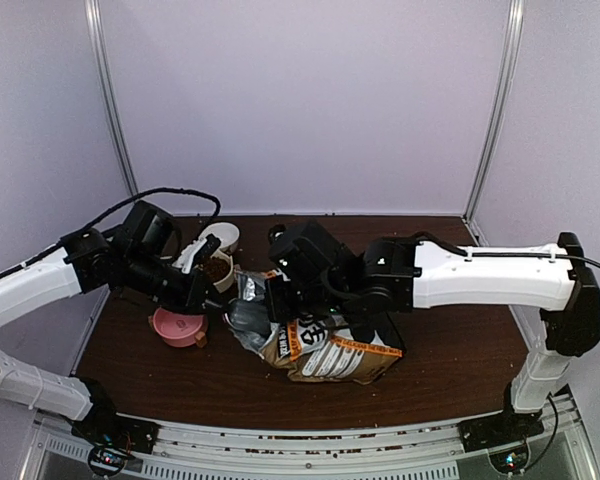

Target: Serve the pet food

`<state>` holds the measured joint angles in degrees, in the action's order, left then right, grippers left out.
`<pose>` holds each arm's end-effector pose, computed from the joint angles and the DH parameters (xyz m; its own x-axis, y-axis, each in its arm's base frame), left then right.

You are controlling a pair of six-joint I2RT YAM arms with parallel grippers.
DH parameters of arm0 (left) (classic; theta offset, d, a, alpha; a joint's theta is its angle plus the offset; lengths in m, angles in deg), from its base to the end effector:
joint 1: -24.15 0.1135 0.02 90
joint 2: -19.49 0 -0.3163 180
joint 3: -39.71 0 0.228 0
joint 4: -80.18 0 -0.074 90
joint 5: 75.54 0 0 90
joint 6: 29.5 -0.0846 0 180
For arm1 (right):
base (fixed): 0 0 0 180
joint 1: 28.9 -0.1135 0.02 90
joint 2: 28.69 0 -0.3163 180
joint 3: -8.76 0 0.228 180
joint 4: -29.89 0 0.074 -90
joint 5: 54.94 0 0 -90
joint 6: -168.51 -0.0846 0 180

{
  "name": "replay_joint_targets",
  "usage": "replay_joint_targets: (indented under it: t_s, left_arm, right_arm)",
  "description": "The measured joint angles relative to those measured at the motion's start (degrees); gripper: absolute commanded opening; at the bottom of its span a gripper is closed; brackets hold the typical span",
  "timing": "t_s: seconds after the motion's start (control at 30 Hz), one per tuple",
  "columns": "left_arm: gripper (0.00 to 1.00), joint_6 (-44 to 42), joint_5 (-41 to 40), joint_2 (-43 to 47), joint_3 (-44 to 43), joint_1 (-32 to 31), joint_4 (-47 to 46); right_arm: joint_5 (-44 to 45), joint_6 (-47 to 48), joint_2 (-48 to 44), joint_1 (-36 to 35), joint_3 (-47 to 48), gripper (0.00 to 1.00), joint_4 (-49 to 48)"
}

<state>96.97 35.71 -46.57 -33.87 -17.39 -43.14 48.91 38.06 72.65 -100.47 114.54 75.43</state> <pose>0.1426 -0.1673 0.3168 -0.9282 0.0822 -0.3629 0.3031 0.7328 -0.6092 0.1543 0.3989 0.3386 -0.7188 -0.1644 -0.6755 -0.5227 0.7684 0.3692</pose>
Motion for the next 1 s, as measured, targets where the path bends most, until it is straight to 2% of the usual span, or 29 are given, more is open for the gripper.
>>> replay_joint_targets:
  t_s: [0.23, 0.43, 0.6, 0.77, 1.0]
  left_arm:
    - [0.00, 8.0, -6.2, -8.7, 9.1, -4.4, -15.6]
    - [0.00, 10.6, -6.4, -19.6, 6.0, -6.9, -25.6]
    - [0.00, 11.1, -2.3, -25.9, 4.6, -7.7, -36.0]
    - [0.00, 11.3, 2.1, -27.1, 3.8, -8.4, -42.4]
    - [0.00, 13.7, 5.6, -24.0, 3.5, -7.8, -44.9]
  right_arm:
    - [4.4, 0.2, 3.8, -2.5, 4.2, 0.00, 4.3]
    - [7.7, 0.0, 3.4, -2.3, 4.0, 0.00, 6.8]
    - [8.9, -0.6, -2.0, -0.3, -1.3, 0.00, 8.6]
    - [8.0, -2.1, -8.6, 1.5, -6.9, 0.00, 9.0]
    - [7.7, -3.8, -14.1, 3.1, -10.8, 0.00, 8.7]
